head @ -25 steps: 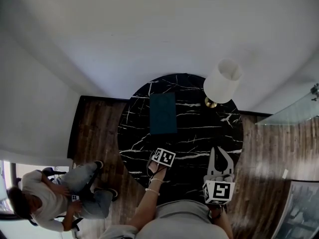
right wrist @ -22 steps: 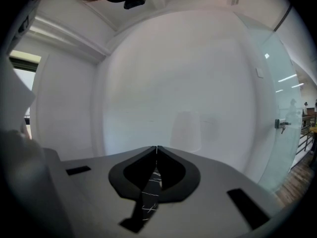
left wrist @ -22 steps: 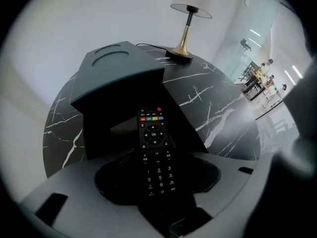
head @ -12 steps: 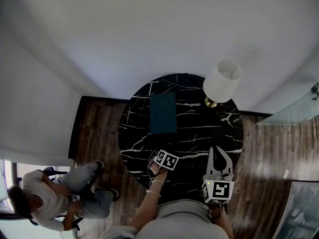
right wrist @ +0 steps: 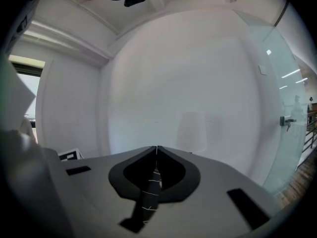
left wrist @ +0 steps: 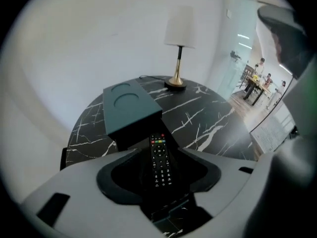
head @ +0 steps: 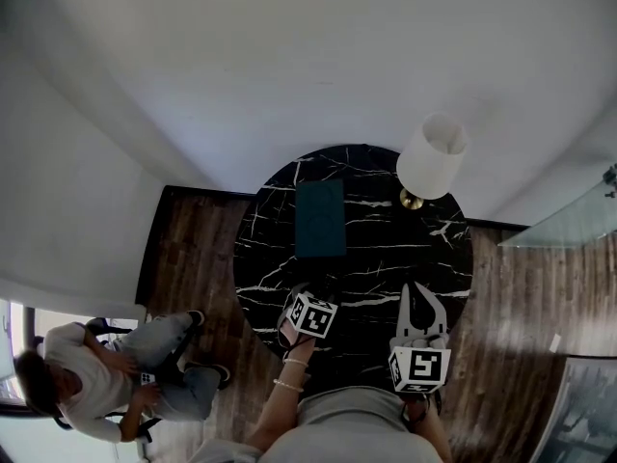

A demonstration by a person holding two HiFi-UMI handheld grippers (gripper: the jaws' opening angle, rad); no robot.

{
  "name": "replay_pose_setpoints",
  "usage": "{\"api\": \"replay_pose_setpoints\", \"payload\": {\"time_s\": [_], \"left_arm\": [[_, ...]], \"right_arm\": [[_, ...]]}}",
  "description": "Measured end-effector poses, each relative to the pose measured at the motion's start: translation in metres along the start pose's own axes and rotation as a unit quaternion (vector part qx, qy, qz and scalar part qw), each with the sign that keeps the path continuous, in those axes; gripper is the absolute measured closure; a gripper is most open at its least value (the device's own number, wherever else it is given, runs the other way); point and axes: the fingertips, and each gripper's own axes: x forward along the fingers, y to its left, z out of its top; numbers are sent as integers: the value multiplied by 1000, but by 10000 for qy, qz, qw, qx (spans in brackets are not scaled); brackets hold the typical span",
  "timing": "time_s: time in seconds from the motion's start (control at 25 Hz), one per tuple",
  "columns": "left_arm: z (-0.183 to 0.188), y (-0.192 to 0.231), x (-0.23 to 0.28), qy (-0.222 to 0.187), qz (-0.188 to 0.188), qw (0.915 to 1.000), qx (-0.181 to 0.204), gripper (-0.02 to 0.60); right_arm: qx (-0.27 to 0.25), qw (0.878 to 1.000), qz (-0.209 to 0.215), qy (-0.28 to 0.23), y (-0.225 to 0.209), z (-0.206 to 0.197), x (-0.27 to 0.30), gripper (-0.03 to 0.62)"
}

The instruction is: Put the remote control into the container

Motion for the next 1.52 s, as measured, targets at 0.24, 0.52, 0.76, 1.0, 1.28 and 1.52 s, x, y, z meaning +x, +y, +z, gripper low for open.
{"api": "replay_pose_setpoints", "payload": {"time_s": [0.24, 0.52, 0.76, 1.0, 1.28, 1.52], "left_arm": [[34, -7, -65, -1094, 20, 9940, -60, 429], [55, -22, -125, -2177, 211, 9758, -4, 571], [73, -23, -178, -3024, 332, 9525, -129, 574], [93, -19, -239, -4180, 372, 9062, -511, 575], [106, -21, -285, -4651, 584, 8831, -201, 575], [110, -27, -293, -4701, 596, 8806, 15, 575]], "right_arm": [[-5, 9997, 222, -104, 15, 5, 0, 581], [-24, 9985, 506, -204, 34, 10, -2, 580], [-40, 9968, 743, -290, 53, 16, -5, 580], [-89, 9950, 917, -378, 67, 23, -10, 580], [-160, 9917, 1163, -520, 88, 36, -15, 582], [-219, 9897, 1287, -588, 101, 44, -18, 582]]}}
